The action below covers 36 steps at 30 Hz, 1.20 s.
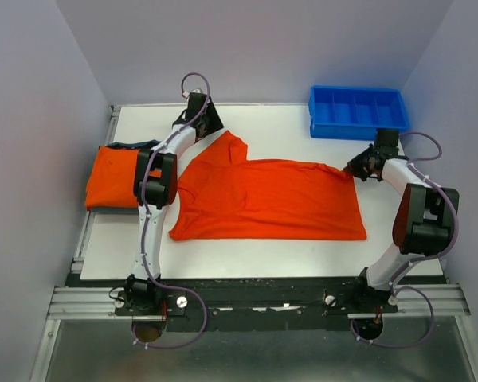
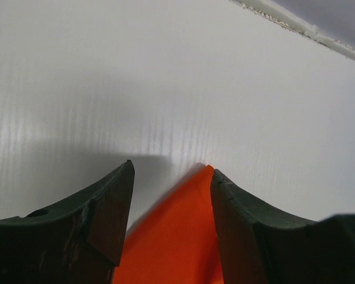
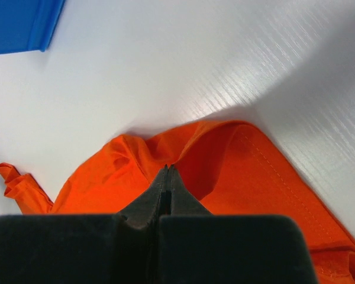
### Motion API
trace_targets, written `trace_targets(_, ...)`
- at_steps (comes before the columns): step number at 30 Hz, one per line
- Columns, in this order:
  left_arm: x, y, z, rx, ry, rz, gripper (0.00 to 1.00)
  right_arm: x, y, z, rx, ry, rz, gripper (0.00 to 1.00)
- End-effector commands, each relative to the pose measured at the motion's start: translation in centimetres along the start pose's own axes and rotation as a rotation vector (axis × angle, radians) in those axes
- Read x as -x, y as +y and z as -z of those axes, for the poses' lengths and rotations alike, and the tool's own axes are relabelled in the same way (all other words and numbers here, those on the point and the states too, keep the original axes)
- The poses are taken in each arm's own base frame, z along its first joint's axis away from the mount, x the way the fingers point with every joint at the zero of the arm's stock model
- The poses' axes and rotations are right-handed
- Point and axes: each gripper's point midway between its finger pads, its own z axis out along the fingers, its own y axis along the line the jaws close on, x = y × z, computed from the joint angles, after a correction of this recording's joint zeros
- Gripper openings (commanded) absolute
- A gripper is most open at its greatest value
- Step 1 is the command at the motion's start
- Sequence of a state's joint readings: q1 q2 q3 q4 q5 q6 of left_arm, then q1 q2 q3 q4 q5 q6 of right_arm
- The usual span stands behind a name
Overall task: Fold and stack the t-shirts
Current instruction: Grap the side of the flattened tshirt furthest away from the robot with both arms
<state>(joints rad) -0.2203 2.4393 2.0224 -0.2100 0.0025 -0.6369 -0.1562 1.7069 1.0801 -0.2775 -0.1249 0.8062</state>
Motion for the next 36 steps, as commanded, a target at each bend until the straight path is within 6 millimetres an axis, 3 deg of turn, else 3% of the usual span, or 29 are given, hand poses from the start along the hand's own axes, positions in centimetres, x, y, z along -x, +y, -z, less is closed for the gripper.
trace_targets(1, -2.0, -2.4, -1.3, -0.135, 0.099, 0.001, 0.63, 1.0, 1.2, 1.1, 0.021, -0.010, 0.028, 0.01)
trace_targets(12, -4.6, -3.3, -3.3, -0.232, 0.206, 0.013, 0.53, 1.3, 1.7, 1.3, 0.034, -0.004, 0.028, 0.01)
trace_targets(16, -5.4, -2.8, -4.0, -0.226, 0.238, 0.031, 0.35, 1.6, 1.9, 1.7, 0.037, -0.006, 0.024, 0.01)
trace_targets(19, -5.1, -2.3, -4.0, -0.225, 0.236, 0.045, 0.08, 2.3, 2.3, 2.1, 0.051, -0.013, 0.016, 0.01)
trace_targets(21, -4.6, -2.3, -3.8, -0.248, 0.231, 0.054, 0.00, 2.6, 2.6, 2.4, 0.065, -0.011, 0.011, 0.01)
trace_targets(30, 0.2, -2.6, -0.6, -0.274, 0.111, 0.008, 0.00, 3.5, 3.5, 2.0, 0.091, 0.025, 0.000, 0.01)
trace_targets(36, 1.7, -3.8, 1.4, -0.329, 0.064, -0.011, 0.00, 3.8, 3.8, 2.2, 0.097, 0.046, 0.007, 0.01)
